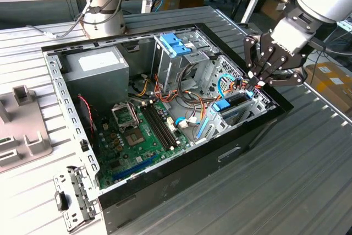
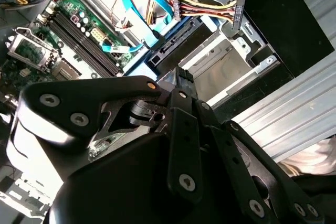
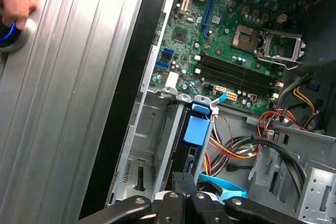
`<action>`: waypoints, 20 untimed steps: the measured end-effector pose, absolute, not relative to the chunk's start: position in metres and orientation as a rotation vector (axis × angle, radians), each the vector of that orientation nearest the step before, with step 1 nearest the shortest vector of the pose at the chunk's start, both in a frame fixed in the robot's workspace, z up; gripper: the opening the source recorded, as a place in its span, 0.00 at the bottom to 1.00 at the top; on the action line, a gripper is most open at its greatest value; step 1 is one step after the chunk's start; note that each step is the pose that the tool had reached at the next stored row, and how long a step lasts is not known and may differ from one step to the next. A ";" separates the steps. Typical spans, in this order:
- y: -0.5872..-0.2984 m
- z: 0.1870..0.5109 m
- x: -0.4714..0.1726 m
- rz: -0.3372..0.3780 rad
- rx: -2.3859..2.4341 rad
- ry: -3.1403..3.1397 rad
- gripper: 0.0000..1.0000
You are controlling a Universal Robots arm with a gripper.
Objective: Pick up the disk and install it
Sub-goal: 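Insert the first disk wire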
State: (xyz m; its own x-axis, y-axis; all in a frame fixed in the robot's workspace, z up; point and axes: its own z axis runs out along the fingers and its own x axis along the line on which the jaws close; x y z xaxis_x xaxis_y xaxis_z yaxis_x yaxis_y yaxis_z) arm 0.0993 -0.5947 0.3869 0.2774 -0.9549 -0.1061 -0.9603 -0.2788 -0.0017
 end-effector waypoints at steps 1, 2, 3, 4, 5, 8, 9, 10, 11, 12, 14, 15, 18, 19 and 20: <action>-0.595 0.387 0.099 0.129 -2.464 1.838 0.11; -0.595 0.387 0.099 0.130 -2.471 1.829 0.11; -0.595 0.387 0.099 0.130 -2.477 1.822 0.11; -0.595 0.387 0.099 0.131 -2.488 1.807 0.11; -0.595 0.387 0.099 0.131 -2.497 1.795 0.11; -0.595 0.387 0.099 0.133 -2.531 1.750 0.11; -0.595 0.387 0.099 0.133 -2.540 1.738 0.11; -0.595 0.387 0.099 0.134 -2.547 1.727 0.11; -0.595 0.387 0.099 0.135 -2.559 1.710 0.11; -0.595 0.387 0.099 0.135 -2.567 1.699 0.11; -0.595 0.387 0.099 0.136 -2.590 1.667 0.11; -0.595 0.387 0.099 0.137 -2.604 1.646 0.11; -0.595 0.387 0.099 0.138 -2.628 1.609 0.11; -0.595 0.387 0.099 0.139 -2.642 1.587 0.11; -0.595 0.387 0.099 0.140 -2.650 1.574 0.11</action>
State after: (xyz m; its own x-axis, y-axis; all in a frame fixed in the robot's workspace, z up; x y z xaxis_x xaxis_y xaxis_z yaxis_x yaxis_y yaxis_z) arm 0.0993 -0.5947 0.3869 0.4757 -0.8732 -0.1061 -0.8782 -0.4783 -0.0017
